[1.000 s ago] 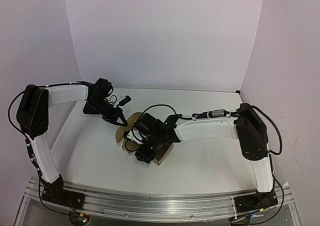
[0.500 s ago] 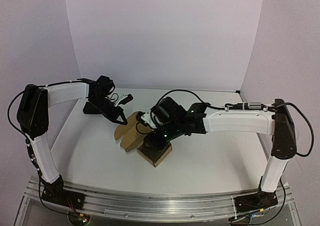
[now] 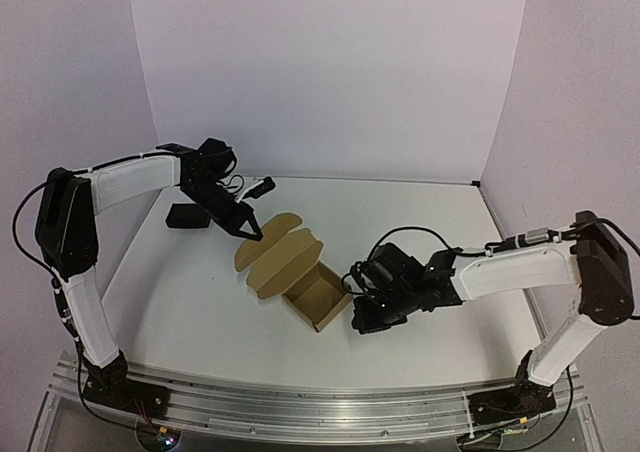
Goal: Fold the paper box
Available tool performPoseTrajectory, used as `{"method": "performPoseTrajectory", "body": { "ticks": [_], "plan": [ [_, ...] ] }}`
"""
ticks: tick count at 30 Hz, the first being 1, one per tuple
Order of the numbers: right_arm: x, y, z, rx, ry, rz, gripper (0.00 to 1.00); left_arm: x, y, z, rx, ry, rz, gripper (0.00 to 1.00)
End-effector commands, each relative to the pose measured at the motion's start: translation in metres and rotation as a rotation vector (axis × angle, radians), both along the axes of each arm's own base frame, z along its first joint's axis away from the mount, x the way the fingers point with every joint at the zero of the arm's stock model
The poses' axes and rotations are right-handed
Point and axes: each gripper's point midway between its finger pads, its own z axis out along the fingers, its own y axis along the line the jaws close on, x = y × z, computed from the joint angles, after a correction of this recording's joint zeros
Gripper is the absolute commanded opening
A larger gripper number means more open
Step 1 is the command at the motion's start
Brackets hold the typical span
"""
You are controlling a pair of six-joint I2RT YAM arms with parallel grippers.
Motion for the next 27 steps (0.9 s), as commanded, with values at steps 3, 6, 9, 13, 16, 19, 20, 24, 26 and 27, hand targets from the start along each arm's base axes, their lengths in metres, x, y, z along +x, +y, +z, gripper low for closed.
{"method": "performPoseTrajectory", "body": {
  "ticks": [3,6,9,13,16,19,20,24,26,27],
  "plan": [
    [0.017,0.066,0.002,0.244,-0.017,0.033,0.00,-0.020,-0.022,0.040,-0.098,0.022,-0.059,0.00],
    [0.030,0.086,0.009,0.290,-0.060,0.051,0.00,-0.041,-0.035,0.041,-0.150,0.104,-0.090,0.00],
    [0.040,0.096,0.008,0.295,-0.081,0.042,0.00,-0.056,-0.049,0.044,-0.189,0.145,-0.126,0.00],
    [0.051,0.104,0.009,0.297,-0.111,0.027,0.00,-0.066,-0.063,0.051,-0.230,0.185,-0.164,0.00],
    [0.059,0.111,0.014,0.306,-0.132,0.015,0.00,-0.067,-0.065,0.056,-0.247,0.196,-0.169,0.00],
    [0.064,0.116,0.013,0.309,-0.133,0.005,0.01,-0.066,-0.065,0.057,-0.245,0.183,-0.181,0.00],
    [0.063,0.117,0.013,0.311,-0.130,0.007,0.01,-0.065,-0.065,0.058,-0.240,0.166,-0.189,0.00],
    [0.055,0.109,0.016,0.311,-0.125,0.025,0.03,-0.050,-0.062,0.062,-0.181,0.041,-0.212,0.00],
    [0.046,0.102,0.020,0.321,-0.114,0.045,0.05,-0.043,-0.060,0.063,-0.157,-0.017,-0.227,0.00],
    [0.040,0.099,0.024,0.331,-0.106,0.062,0.07,-0.041,-0.059,0.062,-0.145,-0.036,-0.237,0.00]
  ]
}}
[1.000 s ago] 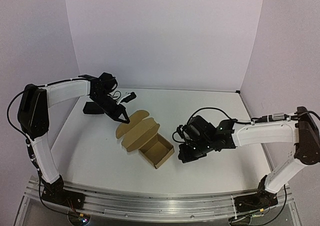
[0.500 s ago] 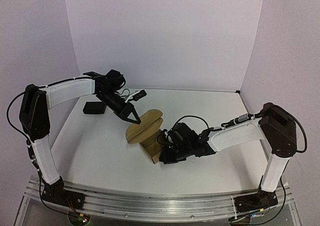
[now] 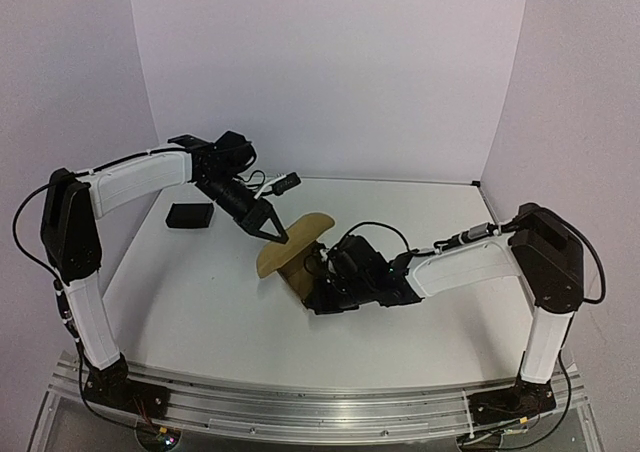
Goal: Fold the paper box
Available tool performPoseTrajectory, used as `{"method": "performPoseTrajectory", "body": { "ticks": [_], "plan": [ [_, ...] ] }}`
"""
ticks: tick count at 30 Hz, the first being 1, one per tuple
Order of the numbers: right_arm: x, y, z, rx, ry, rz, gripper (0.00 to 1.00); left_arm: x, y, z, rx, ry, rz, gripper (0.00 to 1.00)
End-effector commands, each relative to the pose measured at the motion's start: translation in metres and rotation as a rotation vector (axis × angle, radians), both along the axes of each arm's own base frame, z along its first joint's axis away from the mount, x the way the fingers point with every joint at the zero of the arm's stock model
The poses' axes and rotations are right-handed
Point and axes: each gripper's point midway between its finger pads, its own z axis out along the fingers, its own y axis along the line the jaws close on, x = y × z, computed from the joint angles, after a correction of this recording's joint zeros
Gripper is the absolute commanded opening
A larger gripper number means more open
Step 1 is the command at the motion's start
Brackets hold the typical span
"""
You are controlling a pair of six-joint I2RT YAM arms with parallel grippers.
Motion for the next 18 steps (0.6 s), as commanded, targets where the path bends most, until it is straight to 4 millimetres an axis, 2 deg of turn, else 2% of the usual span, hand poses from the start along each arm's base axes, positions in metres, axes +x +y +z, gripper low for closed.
{"method": "performPoseTrajectory", "body": {
  "ticks": [1,4,7,11,18],
  "plan": [
    [-0.016,-0.004,0.032,0.075,-0.017,0.066,0.09,0.014,0.002,0.010,0.031,-0.158,-0.053,0.00],
    [-0.033,-0.008,0.054,0.108,-0.003,0.143,0.17,0.017,0.002,0.008,0.057,-0.211,-0.102,0.00],
    [-0.034,-0.020,0.082,0.134,0.008,0.150,0.24,0.024,0.002,0.010,0.096,-0.297,-0.157,0.00],
    [-0.013,-0.066,0.098,0.071,0.029,0.015,0.30,0.034,0.002,0.011,0.166,-0.445,-0.246,0.00],
    [0.022,-0.121,0.144,-0.011,-0.169,-0.140,0.54,0.033,-0.006,0.019,0.223,-0.627,-0.367,0.00]
  ]
}}
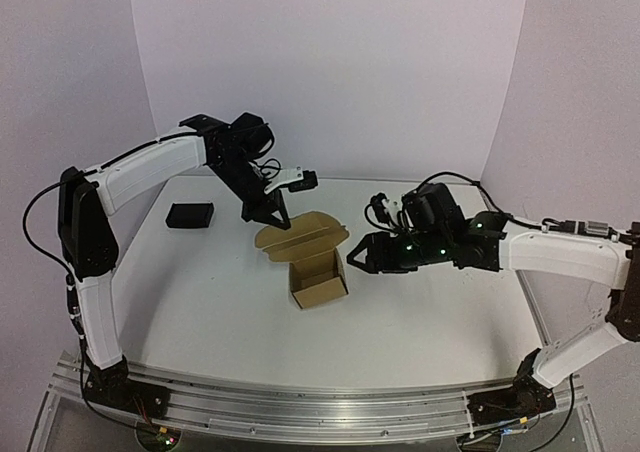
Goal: Fold the paper box
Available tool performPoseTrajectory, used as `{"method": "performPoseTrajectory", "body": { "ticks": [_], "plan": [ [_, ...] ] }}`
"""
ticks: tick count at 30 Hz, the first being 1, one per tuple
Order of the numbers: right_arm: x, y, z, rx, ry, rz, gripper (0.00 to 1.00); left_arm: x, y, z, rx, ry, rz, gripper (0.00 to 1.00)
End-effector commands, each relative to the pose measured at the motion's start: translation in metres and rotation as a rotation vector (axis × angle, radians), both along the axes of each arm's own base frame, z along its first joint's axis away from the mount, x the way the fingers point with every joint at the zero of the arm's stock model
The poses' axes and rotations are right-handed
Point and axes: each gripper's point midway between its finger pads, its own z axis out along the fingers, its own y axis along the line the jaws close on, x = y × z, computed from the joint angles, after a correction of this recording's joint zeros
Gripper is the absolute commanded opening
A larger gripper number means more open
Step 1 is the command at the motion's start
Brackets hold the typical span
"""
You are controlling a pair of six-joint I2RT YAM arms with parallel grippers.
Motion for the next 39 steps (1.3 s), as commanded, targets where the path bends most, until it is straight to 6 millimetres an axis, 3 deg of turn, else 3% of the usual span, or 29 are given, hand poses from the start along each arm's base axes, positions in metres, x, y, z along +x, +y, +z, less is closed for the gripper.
{"method": "performPoseTrajectory", "body": {
  "ticks": [1,3,5,11,14,17,23,27,29,34,39],
  "plan": [
    [0.021,-0.038,0.028,-0.073,-0.092,-0.118,0.57,0.001,-0.003,0.014,0.063,-0.177,-0.112,0.00],
    [0.034,-0.054,0.036,-0.075,-0.098,-0.208,0.64,-0.001,-0.005,0.020,0.075,-0.232,-0.134,0.00],
    [0.041,-0.062,0.039,-0.081,-0.090,-0.258,0.65,-0.007,-0.011,0.026,0.076,-0.272,-0.155,0.00],
    [0.042,-0.047,0.024,-0.087,-0.030,-0.212,0.66,-0.021,-0.027,0.032,0.069,-0.310,-0.174,0.00],
    [0.046,-0.043,0.027,-0.083,-0.028,-0.212,0.66,-0.026,-0.032,0.033,0.068,-0.316,-0.184,0.00],
    [0.043,-0.033,0.037,-0.076,-0.065,-0.126,0.66,-0.020,-0.037,0.045,0.051,-0.351,-0.166,0.01],
    [0.027,-0.035,0.066,-0.114,-0.320,0.104,0.71,-0.018,-0.035,0.052,0.051,-0.399,-0.184,0.01],
    [0.016,-0.018,0.081,-0.092,-0.469,0.293,0.76,-0.022,-0.037,0.055,0.036,-0.402,-0.203,0.02],
    [0.022,-0.009,0.085,-0.096,-0.555,0.329,0.78,-0.024,-0.038,0.056,0.033,-0.404,-0.211,0.02],
    [0.040,0.025,0.079,-0.094,-0.609,0.436,0.80,-0.025,-0.039,0.058,0.029,-0.413,-0.217,0.02],
    [0.061,0.046,0.056,-0.134,-0.602,0.466,0.78,-0.026,-0.038,0.058,0.026,-0.416,-0.217,0.02]
  ]
}}
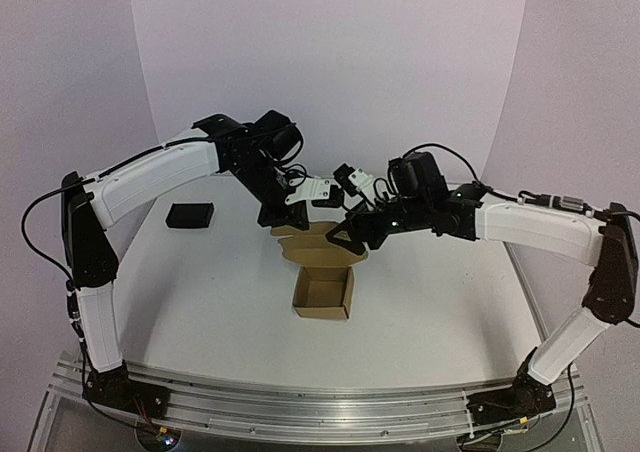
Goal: Fold the paper box
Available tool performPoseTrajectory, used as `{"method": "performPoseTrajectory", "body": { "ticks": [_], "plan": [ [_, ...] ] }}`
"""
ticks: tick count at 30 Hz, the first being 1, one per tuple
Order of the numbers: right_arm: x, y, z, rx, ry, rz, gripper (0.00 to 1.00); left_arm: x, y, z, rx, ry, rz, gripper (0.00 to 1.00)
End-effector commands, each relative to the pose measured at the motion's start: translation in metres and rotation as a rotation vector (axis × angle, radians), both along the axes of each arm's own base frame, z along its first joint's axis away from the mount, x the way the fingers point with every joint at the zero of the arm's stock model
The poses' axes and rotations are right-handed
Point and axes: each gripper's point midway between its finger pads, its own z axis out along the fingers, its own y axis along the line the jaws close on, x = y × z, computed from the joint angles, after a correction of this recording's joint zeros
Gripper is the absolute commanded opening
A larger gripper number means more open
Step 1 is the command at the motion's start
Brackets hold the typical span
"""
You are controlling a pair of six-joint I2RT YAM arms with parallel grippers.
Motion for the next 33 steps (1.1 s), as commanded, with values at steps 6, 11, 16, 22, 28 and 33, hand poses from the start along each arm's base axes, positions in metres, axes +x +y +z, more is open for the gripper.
{"method": "performPoseTrajectory", "body": {
  "ticks": [6,11,16,22,28,33],
  "plan": [
    [0.022,0.029,-0.007,-0.011,-0.075,0.065,0.57,-0.007,-0.001,0.042,-0.099,-0.065,-0.021,0.02],
    [0.020,0.028,-0.022,-0.025,-0.054,0.067,0.26,-0.005,-0.004,0.046,-0.123,-0.060,0.002,0.00],
    [0.020,0.023,-0.026,-0.032,-0.046,0.057,0.05,0.002,-0.001,0.047,-0.139,-0.047,0.059,0.18],
    [0.019,0.017,-0.031,-0.024,-0.027,0.049,0.00,0.023,0.017,0.072,-0.285,0.058,0.173,0.76],
    [0.016,0.006,-0.029,0.031,-0.012,0.049,0.00,0.067,0.080,0.080,-0.507,0.234,0.325,0.93],
    [0.011,0.007,-0.023,0.104,-0.019,0.046,0.00,0.058,0.107,0.024,-0.597,0.313,0.330,0.92]
  ]
}}
